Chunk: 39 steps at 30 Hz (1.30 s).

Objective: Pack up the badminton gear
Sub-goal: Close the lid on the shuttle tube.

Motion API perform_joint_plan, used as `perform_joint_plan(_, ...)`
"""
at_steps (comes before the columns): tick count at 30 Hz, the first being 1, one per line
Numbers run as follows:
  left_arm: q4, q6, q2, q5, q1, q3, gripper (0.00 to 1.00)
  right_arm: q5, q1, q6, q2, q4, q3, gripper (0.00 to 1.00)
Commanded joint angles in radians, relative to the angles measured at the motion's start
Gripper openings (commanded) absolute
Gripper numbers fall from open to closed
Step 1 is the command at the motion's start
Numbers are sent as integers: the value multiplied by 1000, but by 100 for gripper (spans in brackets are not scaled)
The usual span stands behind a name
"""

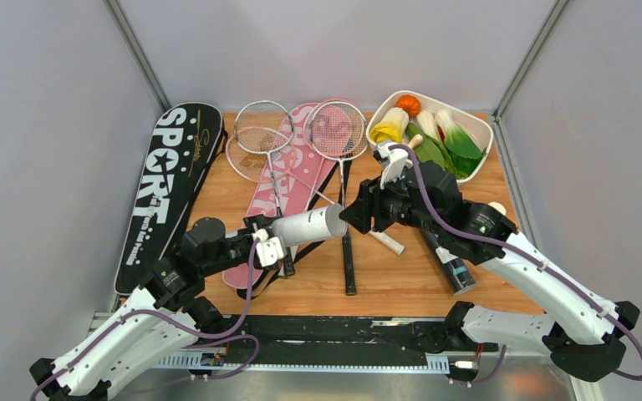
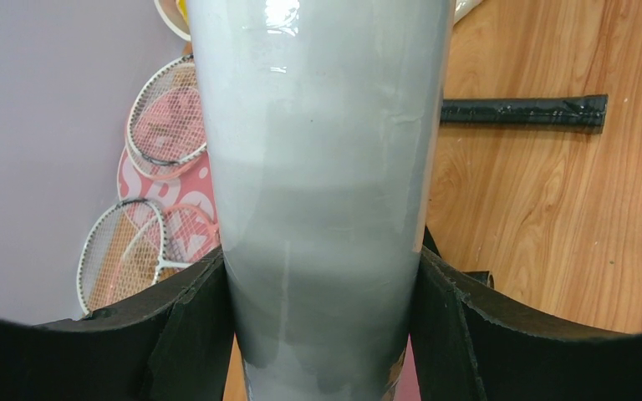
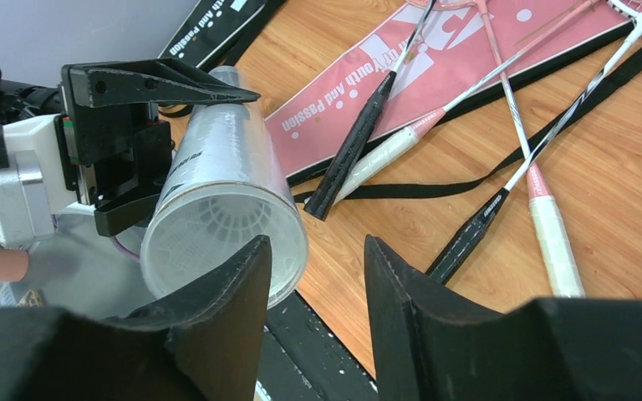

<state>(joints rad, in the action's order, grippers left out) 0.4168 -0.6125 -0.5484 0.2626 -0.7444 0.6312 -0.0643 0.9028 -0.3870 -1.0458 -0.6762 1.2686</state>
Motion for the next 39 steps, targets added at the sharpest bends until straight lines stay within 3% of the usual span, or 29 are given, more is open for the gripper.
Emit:
perform_joint_plan(1, -86, -23, 3, 30, -1, 51, 34, -1, 6, -13, 28, 26, 21, 49)
perform_joint_plan(13, -118, -3, 9, 62, 0, 45, 34, -128, 7, -37, -16, 145, -76, 51)
perform_joint_plan(26, -173, -90, 82, 152, -1, -8, 35, -255, 2, 15, -81, 167, -77, 57)
perform_joint_plan(33, -165, -114, 115, 187, -1, -5, 38, -335, -12, 72, -102, 186, -74, 46)
perform_joint_plan(39, -157, -134, 116, 213, 0, 17, 37, -456, -16, 98, -141, 229, -82, 32)
